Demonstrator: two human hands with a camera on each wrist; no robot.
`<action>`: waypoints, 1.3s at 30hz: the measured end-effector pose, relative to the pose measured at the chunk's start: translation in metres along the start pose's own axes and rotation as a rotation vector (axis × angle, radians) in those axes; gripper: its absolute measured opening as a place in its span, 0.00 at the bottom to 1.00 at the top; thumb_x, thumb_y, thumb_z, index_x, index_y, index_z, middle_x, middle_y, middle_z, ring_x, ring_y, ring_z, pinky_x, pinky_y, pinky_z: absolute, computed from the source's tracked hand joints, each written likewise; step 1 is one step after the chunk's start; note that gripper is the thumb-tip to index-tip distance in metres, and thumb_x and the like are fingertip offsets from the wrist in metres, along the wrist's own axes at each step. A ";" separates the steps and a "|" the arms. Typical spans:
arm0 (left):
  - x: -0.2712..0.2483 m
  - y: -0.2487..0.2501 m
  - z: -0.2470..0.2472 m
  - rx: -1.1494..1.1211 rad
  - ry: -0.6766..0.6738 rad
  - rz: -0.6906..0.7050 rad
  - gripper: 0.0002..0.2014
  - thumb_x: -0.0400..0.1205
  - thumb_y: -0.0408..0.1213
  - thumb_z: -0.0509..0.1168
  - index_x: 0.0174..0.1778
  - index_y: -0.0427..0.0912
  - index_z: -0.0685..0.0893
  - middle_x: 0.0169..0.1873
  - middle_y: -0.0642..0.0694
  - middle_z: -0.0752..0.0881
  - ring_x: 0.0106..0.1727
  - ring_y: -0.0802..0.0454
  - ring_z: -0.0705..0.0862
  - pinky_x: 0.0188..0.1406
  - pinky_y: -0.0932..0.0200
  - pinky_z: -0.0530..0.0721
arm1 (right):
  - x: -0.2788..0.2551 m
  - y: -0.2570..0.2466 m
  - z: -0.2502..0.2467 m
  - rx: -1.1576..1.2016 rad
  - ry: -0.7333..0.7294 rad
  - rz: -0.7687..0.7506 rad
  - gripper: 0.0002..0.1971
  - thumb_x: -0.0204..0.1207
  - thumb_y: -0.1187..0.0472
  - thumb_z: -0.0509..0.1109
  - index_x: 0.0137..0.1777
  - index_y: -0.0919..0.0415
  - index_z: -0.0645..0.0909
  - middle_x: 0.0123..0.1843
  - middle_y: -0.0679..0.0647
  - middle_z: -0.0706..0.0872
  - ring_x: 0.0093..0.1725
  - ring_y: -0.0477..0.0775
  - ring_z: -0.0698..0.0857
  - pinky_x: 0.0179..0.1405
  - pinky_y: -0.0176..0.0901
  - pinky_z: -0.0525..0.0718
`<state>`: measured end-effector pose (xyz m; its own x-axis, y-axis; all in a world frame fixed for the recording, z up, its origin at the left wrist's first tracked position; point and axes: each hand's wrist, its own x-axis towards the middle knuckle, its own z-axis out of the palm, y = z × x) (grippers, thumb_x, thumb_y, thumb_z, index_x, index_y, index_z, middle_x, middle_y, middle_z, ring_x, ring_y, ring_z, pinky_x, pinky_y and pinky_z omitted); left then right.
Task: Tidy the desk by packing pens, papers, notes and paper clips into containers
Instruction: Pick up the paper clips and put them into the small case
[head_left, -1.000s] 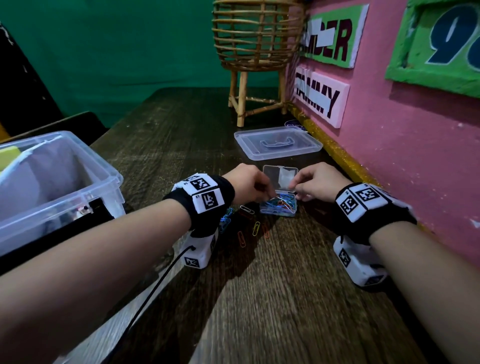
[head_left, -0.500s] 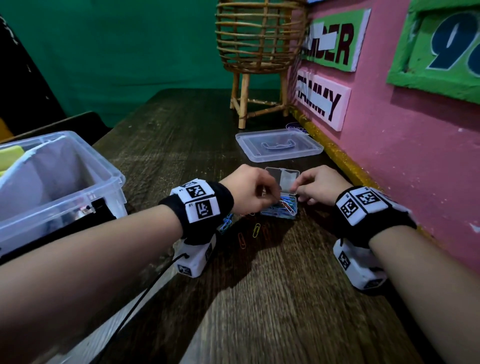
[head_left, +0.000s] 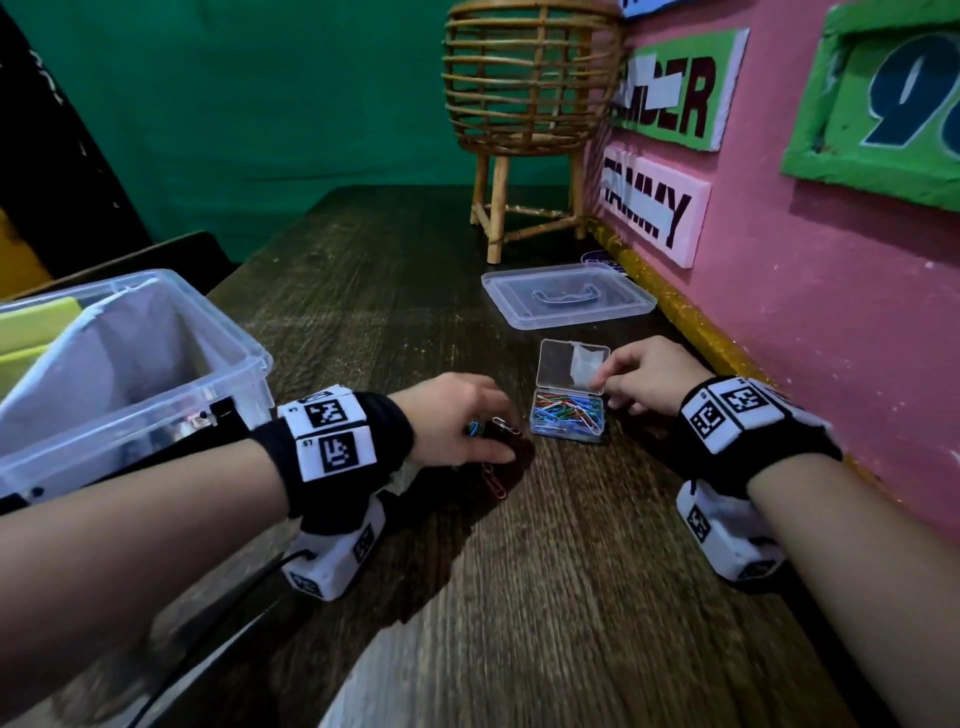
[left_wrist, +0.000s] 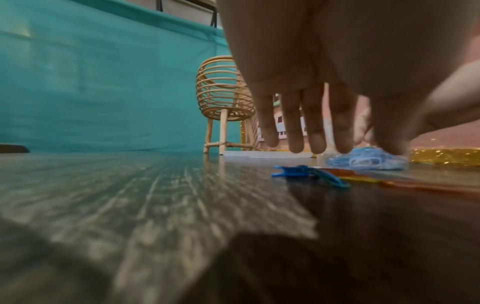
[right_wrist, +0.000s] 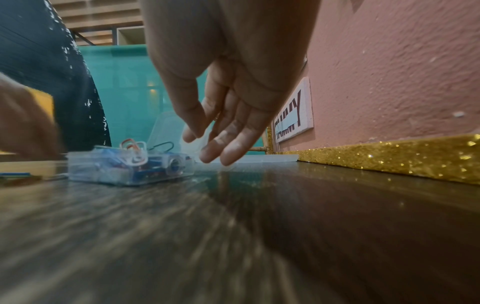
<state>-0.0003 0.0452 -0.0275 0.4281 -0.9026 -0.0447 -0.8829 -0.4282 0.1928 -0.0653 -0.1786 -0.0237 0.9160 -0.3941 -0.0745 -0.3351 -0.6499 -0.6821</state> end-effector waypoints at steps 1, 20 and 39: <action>0.000 0.000 0.000 -0.018 -0.049 0.001 0.28 0.76 0.53 0.68 0.70 0.46 0.77 0.67 0.46 0.78 0.68 0.51 0.78 0.70 0.58 0.75 | 0.000 0.000 0.000 0.003 0.003 -0.002 0.07 0.75 0.67 0.68 0.38 0.57 0.85 0.40 0.53 0.87 0.37 0.48 0.84 0.33 0.37 0.80; -0.015 0.001 0.001 -0.063 -0.082 -0.254 0.25 0.73 0.51 0.73 0.65 0.51 0.81 0.60 0.46 0.81 0.60 0.50 0.80 0.60 0.62 0.78 | -0.001 -0.001 0.000 0.007 -0.006 -0.018 0.08 0.75 0.67 0.68 0.36 0.57 0.84 0.42 0.55 0.88 0.38 0.49 0.84 0.31 0.37 0.80; 0.009 0.024 -0.010 -0.266 0.319 -0.187 0.07 0.71 0.29 0.74 0.43 0.42 0.92 0.41 0.46 0.92 0.35 0.64 0.83 0.45 0.77 0.80 | -0.003 -0.003 -0.001 -0.035 -0.043 -0.079 0.08 0.76 0.69 0.66 0.43 0.61 0.86 0.33 0.44 0.84 0.32 0.43 0.81 0.28 0.33 0.78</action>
<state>-0.0155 0.0270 -0.0135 0.6504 -0.7345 0.1933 -0.7223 -0.5193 0.4568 -0.0671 -0.1762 -0.0206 0.9483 -0.3129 -0.0535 -0.2686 -0.7007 -0.6609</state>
